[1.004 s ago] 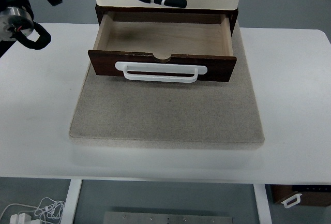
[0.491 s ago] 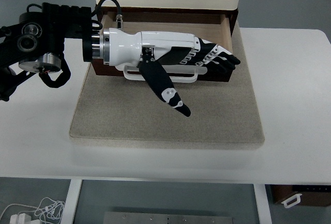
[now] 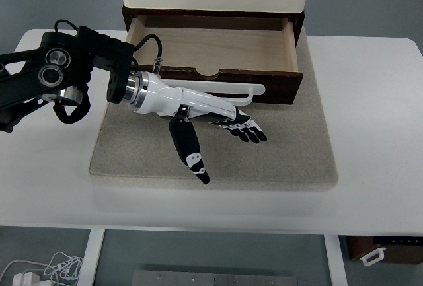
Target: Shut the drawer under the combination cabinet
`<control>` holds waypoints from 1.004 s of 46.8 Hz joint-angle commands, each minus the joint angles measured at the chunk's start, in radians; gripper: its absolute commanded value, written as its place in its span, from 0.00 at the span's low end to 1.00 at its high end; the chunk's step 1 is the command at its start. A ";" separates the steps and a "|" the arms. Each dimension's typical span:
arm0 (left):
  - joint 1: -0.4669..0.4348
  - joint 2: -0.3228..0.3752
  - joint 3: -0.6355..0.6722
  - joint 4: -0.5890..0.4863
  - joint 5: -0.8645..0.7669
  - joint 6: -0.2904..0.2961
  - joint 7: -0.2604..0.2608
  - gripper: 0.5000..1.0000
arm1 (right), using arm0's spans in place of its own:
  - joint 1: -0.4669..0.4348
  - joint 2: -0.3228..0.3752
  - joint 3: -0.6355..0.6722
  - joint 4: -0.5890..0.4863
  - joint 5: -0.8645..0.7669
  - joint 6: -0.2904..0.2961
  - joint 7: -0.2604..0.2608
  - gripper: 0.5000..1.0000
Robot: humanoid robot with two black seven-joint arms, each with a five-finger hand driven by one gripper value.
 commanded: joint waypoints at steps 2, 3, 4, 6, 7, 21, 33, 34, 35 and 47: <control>-0.009 -0.023 0.003 0.011 0.000 0.000 0.054 1.00 | 0.000 0.000 0.000 0.000 0.000 0.000 0.000 0.90; -0.009 -0.028 0.003 0.013 0.000 0.000 0.065 1.00 | 0.000 0.000 0.000 -0.001 0.000 0.000 0.000 0.90; -0.011 -0.031 0.003 0.014 0.000 0.000 0.077 1.00 | 0.000 0.000 0.000 0.000 0.000 0.001 0.000 0.90; -0.014 -0.032 0.003 0.017 0.000 0.000 0.103 1.00 | 0.000 0.000 0.000 0.000 0.001 0.000 0.000 0.90; -0.014 -0.032 0.002 0.017 -0.002 0.000 0.117 1.00 | 0.000 0.000 0.000 0.000 0.000 0.000 0.000 0.90; -0.034 -0.042 0.003 0.043 -0.016 0.000 0.246 1.00 | 0.000 0.000 0.000 0.000 0.000 0.000 0.000 0.90; -0.060 -0.074 0.003 0.120 -0.019 0.000 0.295 1.00 | 0.000 0.000 0.000 0.000 0.000 0.000 0.000 0.90; -0.063 -0.075 0.003 0.124 -0.019 0.000 0.297 1.00 | 0.000 0.000 0.000 0.000 0.000 0.000 0.000 0.90; -0.066 -0.078 0.003 0.131 -0.017 0.000 0.297 1.00 | 0.000 0.000 0.000 0.000 0.000 0.001 0.000 0.90; -0.087 -0.095 0.003 0.226 -0.003 0.000 0.295 1.00 | 0.000 0.000 0.000 0.000 0.000 0.000 0.000 0.90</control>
